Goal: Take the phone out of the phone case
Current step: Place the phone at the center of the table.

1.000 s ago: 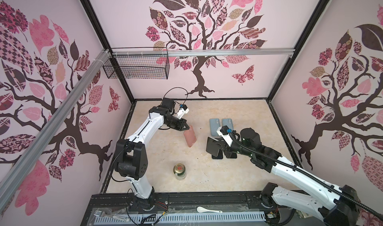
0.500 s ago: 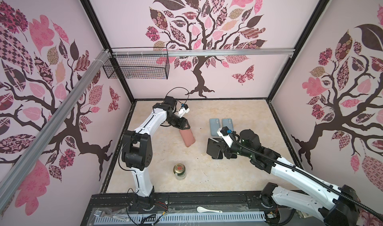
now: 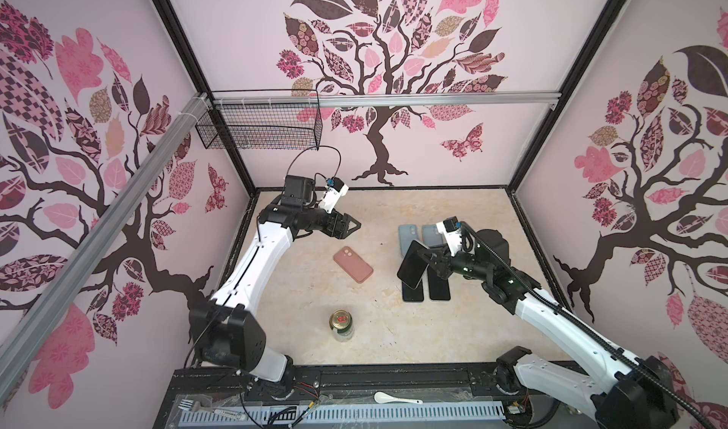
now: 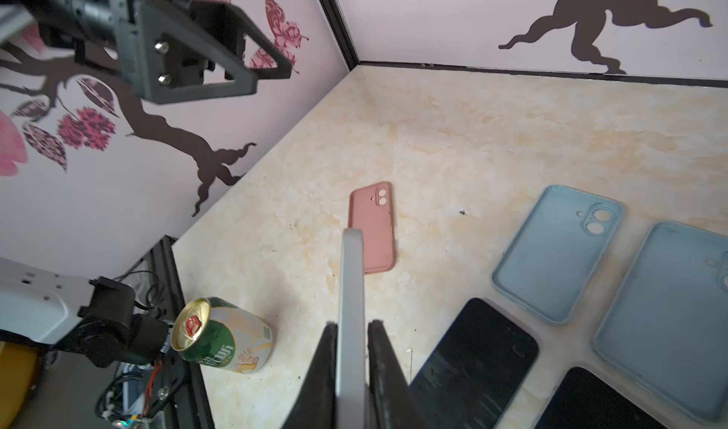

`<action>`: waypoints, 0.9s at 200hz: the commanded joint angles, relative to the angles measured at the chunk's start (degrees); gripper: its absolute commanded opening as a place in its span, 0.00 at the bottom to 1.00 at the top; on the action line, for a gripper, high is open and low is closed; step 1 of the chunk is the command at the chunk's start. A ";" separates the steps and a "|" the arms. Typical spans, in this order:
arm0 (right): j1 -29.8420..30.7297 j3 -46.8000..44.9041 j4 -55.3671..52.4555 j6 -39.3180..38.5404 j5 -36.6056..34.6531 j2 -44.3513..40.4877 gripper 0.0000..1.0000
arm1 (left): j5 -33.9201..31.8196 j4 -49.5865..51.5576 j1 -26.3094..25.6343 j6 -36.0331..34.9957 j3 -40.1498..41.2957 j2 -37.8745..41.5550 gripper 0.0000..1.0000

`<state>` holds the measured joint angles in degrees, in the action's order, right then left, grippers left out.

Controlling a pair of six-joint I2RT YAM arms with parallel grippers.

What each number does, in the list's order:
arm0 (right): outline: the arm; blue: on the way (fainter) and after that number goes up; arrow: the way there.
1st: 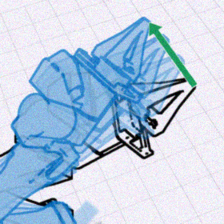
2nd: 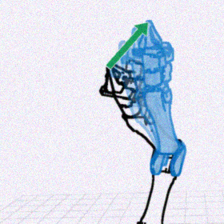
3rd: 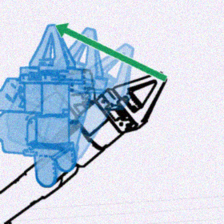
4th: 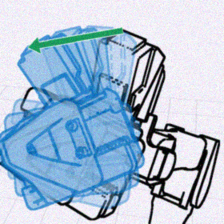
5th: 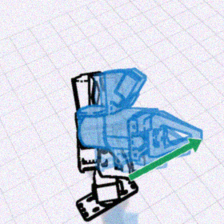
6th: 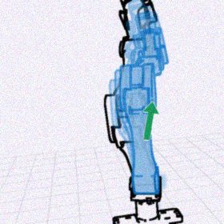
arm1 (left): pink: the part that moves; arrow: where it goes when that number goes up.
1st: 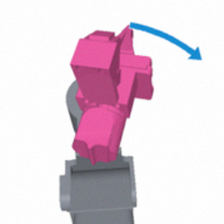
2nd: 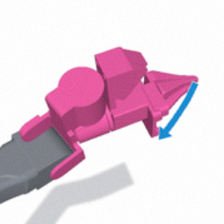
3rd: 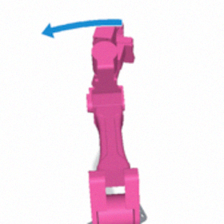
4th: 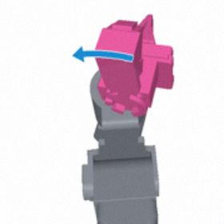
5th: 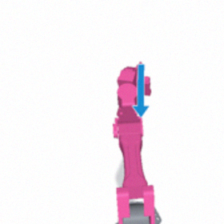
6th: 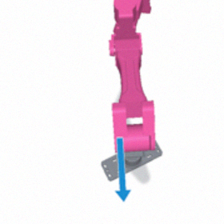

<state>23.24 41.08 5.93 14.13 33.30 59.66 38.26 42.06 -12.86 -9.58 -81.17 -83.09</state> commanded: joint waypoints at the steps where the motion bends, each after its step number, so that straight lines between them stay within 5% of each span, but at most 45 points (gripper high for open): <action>1: -2.39 -0.78 19.25 12.68 16.75 0.67 0.00 | 10.14 -6.22 -3.70 1.31 7.15 5.17 0.82; 81: -1.31 -0.79 33.17 19.53 28.11 3.34 0.00 | 21.16 -20.78 -10.94 10.38 22.19 16.53 0.94; 180: 1.49 0.85 37.26 21.69 29.81 5.17 0.00 | 26.64 -21.27 -14.10 9.50 23.35 16.21 0.80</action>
<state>24.32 39.88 37.06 34.20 61.76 64.51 61.87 22.26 -26.63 0.01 -59.86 -67.33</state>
